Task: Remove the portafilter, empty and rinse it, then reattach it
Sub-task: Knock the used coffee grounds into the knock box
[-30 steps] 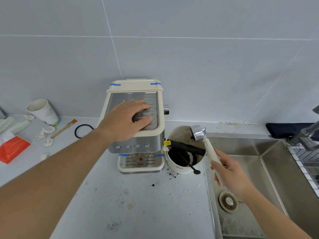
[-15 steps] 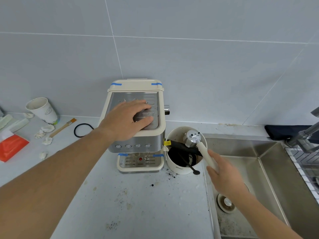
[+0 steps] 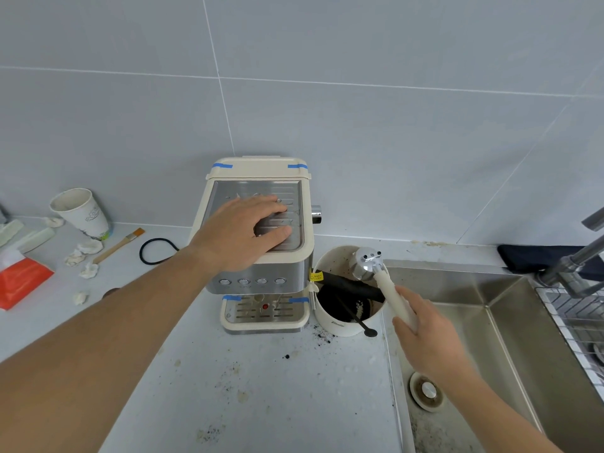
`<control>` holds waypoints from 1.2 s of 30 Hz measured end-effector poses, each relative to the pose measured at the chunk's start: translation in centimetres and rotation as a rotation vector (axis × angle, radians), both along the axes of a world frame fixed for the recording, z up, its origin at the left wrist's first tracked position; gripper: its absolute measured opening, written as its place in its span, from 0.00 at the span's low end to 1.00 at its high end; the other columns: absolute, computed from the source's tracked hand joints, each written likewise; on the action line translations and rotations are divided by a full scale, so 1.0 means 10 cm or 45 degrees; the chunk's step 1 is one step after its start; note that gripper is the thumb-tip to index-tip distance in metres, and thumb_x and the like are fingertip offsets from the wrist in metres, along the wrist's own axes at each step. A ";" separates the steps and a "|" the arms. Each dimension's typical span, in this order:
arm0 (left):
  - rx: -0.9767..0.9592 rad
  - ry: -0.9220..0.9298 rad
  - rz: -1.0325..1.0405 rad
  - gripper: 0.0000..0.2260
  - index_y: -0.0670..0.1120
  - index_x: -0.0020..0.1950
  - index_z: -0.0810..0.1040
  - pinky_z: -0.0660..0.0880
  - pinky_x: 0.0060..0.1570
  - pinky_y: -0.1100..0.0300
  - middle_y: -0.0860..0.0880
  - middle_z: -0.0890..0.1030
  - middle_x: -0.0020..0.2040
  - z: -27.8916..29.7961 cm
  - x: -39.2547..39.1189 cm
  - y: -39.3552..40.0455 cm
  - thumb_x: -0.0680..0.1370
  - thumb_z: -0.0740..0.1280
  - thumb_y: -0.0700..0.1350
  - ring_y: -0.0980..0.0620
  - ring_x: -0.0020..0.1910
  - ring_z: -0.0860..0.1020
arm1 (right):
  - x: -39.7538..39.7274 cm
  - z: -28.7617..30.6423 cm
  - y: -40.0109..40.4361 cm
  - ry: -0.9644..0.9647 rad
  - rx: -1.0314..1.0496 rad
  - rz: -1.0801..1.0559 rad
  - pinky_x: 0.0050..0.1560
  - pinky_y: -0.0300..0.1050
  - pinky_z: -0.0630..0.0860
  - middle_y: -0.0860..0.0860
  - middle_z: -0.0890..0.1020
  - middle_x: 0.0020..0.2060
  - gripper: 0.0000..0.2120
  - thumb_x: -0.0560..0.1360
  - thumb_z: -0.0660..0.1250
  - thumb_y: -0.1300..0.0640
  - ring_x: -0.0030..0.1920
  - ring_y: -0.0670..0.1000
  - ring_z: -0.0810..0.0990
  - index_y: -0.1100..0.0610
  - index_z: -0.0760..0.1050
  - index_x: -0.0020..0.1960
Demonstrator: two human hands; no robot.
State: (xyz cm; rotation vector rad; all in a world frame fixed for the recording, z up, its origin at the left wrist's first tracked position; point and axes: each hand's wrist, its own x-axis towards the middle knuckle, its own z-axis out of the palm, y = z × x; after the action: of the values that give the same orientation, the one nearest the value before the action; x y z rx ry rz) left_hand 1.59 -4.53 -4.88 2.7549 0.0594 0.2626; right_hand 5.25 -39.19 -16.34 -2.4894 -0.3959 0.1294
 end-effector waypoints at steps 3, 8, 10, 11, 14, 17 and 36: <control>0.007 0.008 0.006 0.25 0.58 0.70 0.71 0.56 0.71 0.52 0.56 0.69 0.74 0.00 0.00 0.00 0.76 0.57 0.65 0.53 0.72 0.65 | -0.03 -0.02 0.00 0.014 -0.079 0.029 0.33 0.36 0.67 0.45 0.74 0.46 0.26 0.77 0.65 0.56 0.39 0.42 0.74 0.46 0.67 0.74; 0.004 0.003 0.007 0.26 0.58 0.69 0.71 0.57 0.70 0.53 0.56 0.69 0.74 0.00 0.00 -0.01 0.75 0.56 0.66 0.53 0.72 0.65 | -0.04 0.01 0.00 -0.042 -0.033 0.013 0.33 0.37 0.68 0.42 0.73 0.43 0.26 0.77 0.67 0.57 0.38 0.42 0.74 0.47 0.68 0.73; -0.004 -0.004 0.001 0.26 0.57 0.69 0.72 0.57 0.71 0.53 0.55 0.69 0.74 0.01 0.00 -0.01 0.74 0.56 0.67 0.54 0.72 0.65 | -0.05 0.03 0.00 -0.065 -0.010 -0.008 0.33 0.39 0.68 0.44 0.73 0.44 0.26 0.77 0.67 0.57 0.38 0.42 0.74 0.46 0.68 0.73; -0.005 -0.002 0.003 0.27 0.57 0.69 0.72 0.57 0.71 0.52 0.55 0.69 0.74 0.01 -0.01 -0.01 0.74 0.55 0.67 0.54 0.72 0.65 | -0.04 0.04 -0.01 -0.074 0.003 -0.026 0.33 0.39 0.68 0.44 0.74 0.45 0.26 0.76 0.67 0.56 0.38 0.42 0.74 0.46 0.68 0.73; 0.000 0.002 0.001 0.27 0.57 0.69 0.72 0.58 0.72 0.50 0.55 0.69 0.74 0.01 0.00 -0.01 0.74 0.55 0.67 0.53 0.72 0.65 | -0.06 0.07 0.00 -0.107 0.020 -0.045 0.32 0.38 0.67 0.46 0.74 0.46 0.26 0.76 0.68 0.57 0.37 0.40 0.74 0.46 0.69 0.72; -0.003 -0.011 0.004 0.26 0.57 0.69 0.72 0.58 0.71 0.50 0.55 0.70 0.73 0.01 0.00 -0.01 0.75 0.56 0.67 0.53 0.72 0.66 | -0.12 0.09 0.03 -0.123 0.016 -0.027 0.30 0.36 0.66 0.46 0.74 0.46 0.25 0.76 0.68 0.57 0.36 0.41 0.73 0.47 0.69 0.72; 0.002 -0.013 0.008 0.23 0.57 0.69 0.72 0.60 0.72 0.48 0.54 0.70 0.73 0.02 -0.01 -0.02 0.76 0.59 0.64 0.51 0.72 0.67 | -0.18 0.12 0.10 -0.151 0.039 -0.040 0.28 0.38 0.68 0.47 0.73 0.44 0.26 0.76 0.68 0.59 0.32 0.44 0.74 0.48 0.70 0.73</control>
State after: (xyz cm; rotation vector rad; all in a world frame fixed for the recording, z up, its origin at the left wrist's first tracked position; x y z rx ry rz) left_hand 1.53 -4.68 -4.65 2.7551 0.0654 0.2788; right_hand 3.48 -38.23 -15.12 -2.4789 -0.4042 -0.0371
